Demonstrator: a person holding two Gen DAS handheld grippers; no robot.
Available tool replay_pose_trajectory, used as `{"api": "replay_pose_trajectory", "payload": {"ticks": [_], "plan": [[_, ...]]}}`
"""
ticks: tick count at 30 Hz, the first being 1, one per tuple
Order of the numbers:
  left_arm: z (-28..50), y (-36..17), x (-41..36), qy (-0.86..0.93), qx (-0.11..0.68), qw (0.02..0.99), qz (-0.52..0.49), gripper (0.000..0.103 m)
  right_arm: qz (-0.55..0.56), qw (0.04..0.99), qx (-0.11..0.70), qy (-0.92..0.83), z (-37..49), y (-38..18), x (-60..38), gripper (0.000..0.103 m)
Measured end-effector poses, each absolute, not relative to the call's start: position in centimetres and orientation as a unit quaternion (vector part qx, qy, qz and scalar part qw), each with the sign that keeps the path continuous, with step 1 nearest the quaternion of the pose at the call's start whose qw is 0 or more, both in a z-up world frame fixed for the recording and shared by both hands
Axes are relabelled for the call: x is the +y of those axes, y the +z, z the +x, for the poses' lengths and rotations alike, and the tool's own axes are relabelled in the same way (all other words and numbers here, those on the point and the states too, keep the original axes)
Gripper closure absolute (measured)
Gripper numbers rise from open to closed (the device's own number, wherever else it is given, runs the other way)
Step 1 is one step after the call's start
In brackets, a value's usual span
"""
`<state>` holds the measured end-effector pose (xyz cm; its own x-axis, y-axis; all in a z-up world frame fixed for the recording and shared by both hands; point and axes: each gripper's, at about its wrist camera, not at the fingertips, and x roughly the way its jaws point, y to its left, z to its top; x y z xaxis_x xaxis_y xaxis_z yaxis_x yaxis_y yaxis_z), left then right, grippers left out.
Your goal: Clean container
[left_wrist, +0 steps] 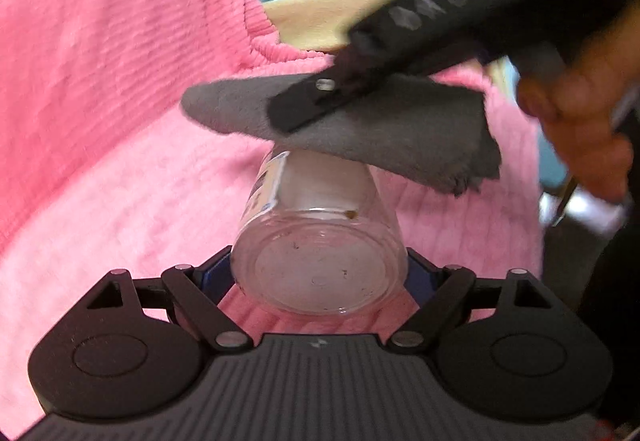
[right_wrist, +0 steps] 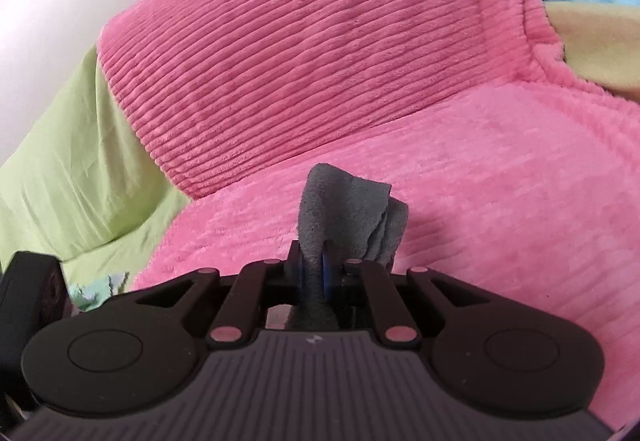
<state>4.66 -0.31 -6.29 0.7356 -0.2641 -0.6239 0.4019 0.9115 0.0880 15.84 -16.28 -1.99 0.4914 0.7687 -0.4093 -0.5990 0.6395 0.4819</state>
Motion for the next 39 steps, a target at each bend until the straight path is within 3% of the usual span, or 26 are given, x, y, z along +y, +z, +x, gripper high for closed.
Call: {"api": "replay_pose_trajectory", "payload": {"ticks": [5,14,20,27,30,39], "plan": [[5.8,-5.9,1.7,-0.196,0.331,0.923,0.016,0.017,0.147,0.852,0.31,0.396,15.7,-1.9,-16.6,0.096],[4.1,-6.4,-1.2,-0.161,0.298,0.927,0.161,0.018,0.071,0.814,0.309,0.486,12.3,-0.7,-14.2,0.097],[3.7,-6.5,-2.1,-0.157,0.289,0.925,0.189,0.018,0.111,0.848,0.313,0.412,14.5,-1.2,-15.4,0.096],[4.6,-6.8,-2.1,-0.158,0.287,0.925,0.195,0.018,0.059,0.816,0.308,0.485,13.3,-0.6,-13.9,0.097],[4.5,-6.9,-2.2,-0.158,0.288,0.924,0.196,0.018,0.099,0.844,0.314,0.424,15.5,-1.1,-15.1,0.097],[6.7,-6.5,1.1,-0.185,0.331,0.924,0.05,0.017,0.143,0.846,0.314,0.406,15.6,-1.9,-16.6,0.097]]}}
